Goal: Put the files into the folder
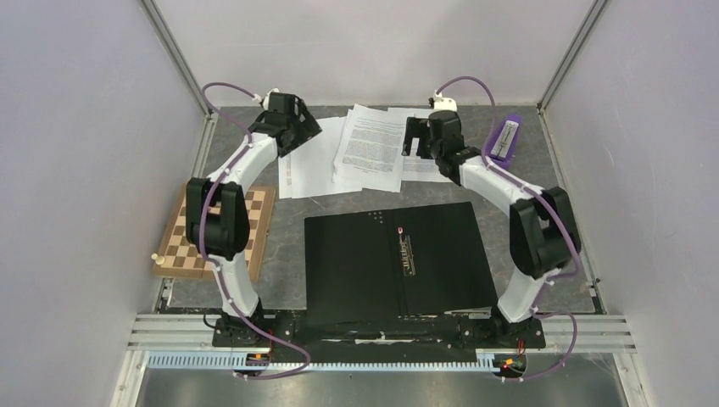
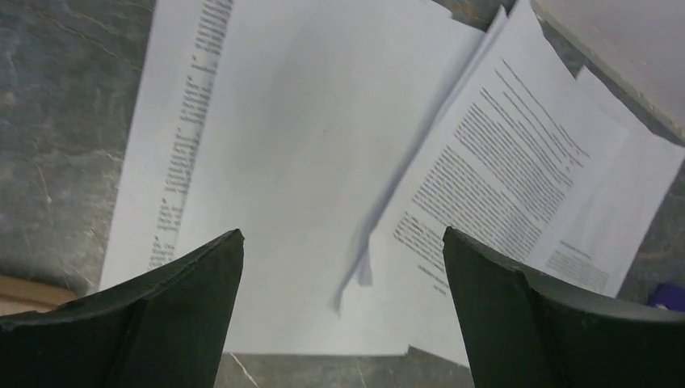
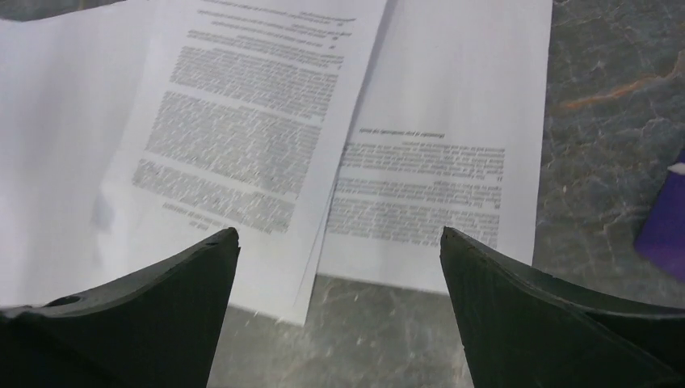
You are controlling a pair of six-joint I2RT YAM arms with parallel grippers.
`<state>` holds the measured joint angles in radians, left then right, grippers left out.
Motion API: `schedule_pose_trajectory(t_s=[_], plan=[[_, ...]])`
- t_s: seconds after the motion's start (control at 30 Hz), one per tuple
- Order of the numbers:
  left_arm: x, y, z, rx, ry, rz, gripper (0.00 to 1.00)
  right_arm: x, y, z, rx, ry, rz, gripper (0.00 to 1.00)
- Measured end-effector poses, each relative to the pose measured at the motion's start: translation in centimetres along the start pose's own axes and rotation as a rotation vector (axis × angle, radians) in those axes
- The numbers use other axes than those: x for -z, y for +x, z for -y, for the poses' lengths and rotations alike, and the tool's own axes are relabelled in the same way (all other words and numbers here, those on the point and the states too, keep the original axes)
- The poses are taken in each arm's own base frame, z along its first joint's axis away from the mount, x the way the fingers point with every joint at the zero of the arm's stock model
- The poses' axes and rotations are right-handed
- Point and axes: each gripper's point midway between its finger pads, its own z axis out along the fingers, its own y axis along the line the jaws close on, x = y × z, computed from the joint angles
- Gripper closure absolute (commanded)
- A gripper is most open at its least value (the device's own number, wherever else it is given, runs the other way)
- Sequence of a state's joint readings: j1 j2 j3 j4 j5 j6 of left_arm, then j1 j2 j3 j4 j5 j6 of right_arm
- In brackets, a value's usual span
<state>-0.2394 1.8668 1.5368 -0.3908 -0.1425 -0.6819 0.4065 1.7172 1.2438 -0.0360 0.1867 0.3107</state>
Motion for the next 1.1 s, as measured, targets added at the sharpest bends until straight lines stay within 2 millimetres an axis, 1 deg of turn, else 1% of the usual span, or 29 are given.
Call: schedule_pose_trajectory(t_s=[0.03, 0.13, 0.23, 0.3, 0.37, 0.47, 0.53, 0.63, 0.7, 0.8, 0.97, 1.1], plan=[[-1.2, -0.8, -1.1, 0.017, -0.018, 0.002, 0.01, -1.2, 0.0, 0.7, -0.002, 0.007, -0.004, 0.02], [-3.9, -1.7, -3.4, 0.052, -0.052, 0.0, 0.01, -4.9, 0.6, 2.3, -0.003, 0.025, -0.026, 0.02], [-6.3, -2.2, -6.1, 0.088, -0.082, -0.011, 0.01, -8.0, 1.8, 3.2, 0.006, 0.036, -0.055, 0.02], [-7.7, -2.0, -8.0, 0.109, -0.102, -0.026, 0.01, -9.7, 2.7, 3.9, 0.009, 0.047, -0.07, 0.02], [-8.7, -1.8, -9.4, 0.125, -0.118, -0.036, 0.01, -10.9, 3.5, 4.7, 0.012, 0.063, -0.083, 0.02], [-9.8, -1.6, -10.6, 0.14, -0.128, -0.044, 0.01, -11.9, 3.9, 6.0, 0.012, 0.091, -0.082, 0.02], [-10.4, -1.3, -11.0, 0.144, -0.128, -0.05, 0.01, -12.1, 3.7, 7.0, 0.012, 0.116, -0.075, 0.02], [-11.3, -1.0, -11.3, 0.146, -0.128, -0.054, 0.01, -13.0, 2.5, 8.0, 0.013, 0.145, -0.043, 0.02], [-11.6, -1.6, -10.9, 0.147, -0.115, -0.04, 0.01, -13.8, 1.4, 8.6, 0.014, 0.159, -0.017, 0.02], [-12.3, -2.0, -10.6, 0.15, -0.101, -0.03, 0.01, -14.7, 0.8, 9.5, 0.014, 0.178, 0.0, 0.02], [-13.1, -2.6, -10.2, 0.154, -0.077, -0.022, 0.01, -15.9, 1.6, 11.3, 0.005, 0.204, -0.011, 0.02], [-13.5, -2.8, -9.6, 0.155, -0.054, -0.026, 0.02, -16.8, 2.4, 13.3, -0.009, 0.231, -0.027, 0.02]])
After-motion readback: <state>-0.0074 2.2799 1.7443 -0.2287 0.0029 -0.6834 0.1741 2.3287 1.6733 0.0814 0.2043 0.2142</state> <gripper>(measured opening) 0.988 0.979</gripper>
